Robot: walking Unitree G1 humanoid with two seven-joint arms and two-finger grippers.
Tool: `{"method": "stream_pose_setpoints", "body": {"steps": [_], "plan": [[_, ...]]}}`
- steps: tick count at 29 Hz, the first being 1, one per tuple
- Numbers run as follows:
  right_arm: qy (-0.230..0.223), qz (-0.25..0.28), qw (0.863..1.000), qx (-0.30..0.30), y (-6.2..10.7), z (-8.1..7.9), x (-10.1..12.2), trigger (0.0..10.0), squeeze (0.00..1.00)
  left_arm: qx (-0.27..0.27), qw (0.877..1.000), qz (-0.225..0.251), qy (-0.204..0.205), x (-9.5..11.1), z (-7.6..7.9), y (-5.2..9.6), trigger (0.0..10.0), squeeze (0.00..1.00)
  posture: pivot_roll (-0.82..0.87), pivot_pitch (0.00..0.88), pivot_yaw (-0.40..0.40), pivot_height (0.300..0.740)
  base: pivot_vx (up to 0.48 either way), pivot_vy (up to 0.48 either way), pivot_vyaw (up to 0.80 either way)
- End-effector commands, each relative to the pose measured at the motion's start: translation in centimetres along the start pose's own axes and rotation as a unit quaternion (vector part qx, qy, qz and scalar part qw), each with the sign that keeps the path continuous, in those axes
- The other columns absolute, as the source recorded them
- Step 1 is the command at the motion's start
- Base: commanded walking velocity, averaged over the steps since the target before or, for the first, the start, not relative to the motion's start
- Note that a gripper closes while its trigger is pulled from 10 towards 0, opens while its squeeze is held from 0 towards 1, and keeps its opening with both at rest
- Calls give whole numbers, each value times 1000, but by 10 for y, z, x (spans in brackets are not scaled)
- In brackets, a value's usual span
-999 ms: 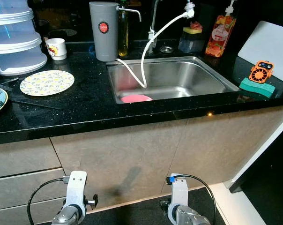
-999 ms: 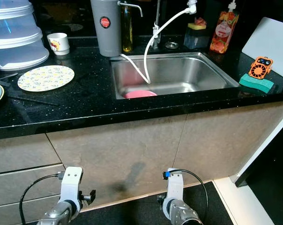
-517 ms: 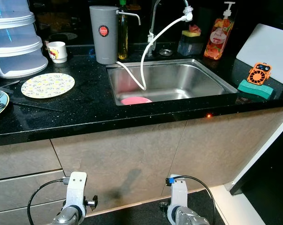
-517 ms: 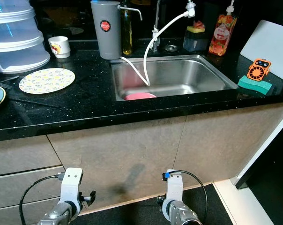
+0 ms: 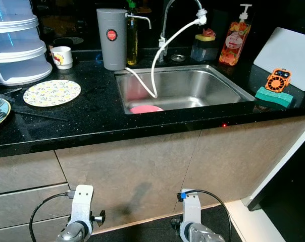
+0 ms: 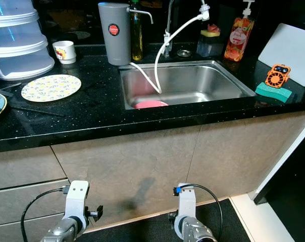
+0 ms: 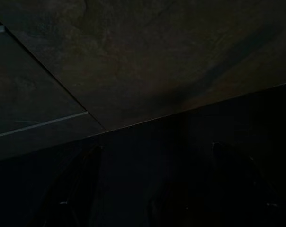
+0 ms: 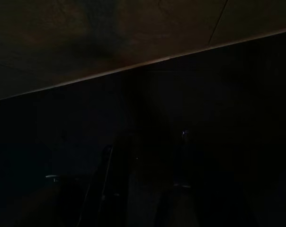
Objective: Kitchen organization
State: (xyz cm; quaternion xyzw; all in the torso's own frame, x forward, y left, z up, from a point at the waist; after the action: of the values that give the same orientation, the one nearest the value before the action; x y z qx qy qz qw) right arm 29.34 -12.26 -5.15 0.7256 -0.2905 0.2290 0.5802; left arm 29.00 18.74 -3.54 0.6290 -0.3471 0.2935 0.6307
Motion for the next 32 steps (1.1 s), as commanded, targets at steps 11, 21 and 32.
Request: {"method": "stream_pose_setpoints", "body": {"steps": [11, 21, 32], "plan": [[3, -9, 1000, 3, 0, -1, -6, 10000, 0, 5, 1000, -8, -5, -5, -4, 1, 10000, 0, 31, 25, -8, 740, 0, 0, 0], [7, -8, 1000, 2, 0, 0, -4, 10000, 0, 6, 1000, -6, -2, -4, -4, 1, 10000, 0, 28, 22, -13, 740, 0, 0, 0], [9, -8, 1000, 2, 0, 1, -4, 10000, 0, 5, 1000, -6, 0, -4, -2, 1, 10000, 0, 25, 20, -18, 740, 0, 0, 0]]}}
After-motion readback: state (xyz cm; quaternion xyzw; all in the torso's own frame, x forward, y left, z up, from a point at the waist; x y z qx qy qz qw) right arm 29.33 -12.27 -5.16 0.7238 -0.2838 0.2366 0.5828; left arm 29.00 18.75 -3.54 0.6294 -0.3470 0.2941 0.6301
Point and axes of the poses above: a point about 5 cm out from each wrist's last joint towards the gripper, its own y axis pointing back from the gripper into the wrist, its own x axis along the axis of the wrist's last joint, z = x × y, the point moved 3 cm from there along -y, pointing out of the wrist towards the gripper, and after that the axes turned 3 degrees about -y, right-handed, at the moved point
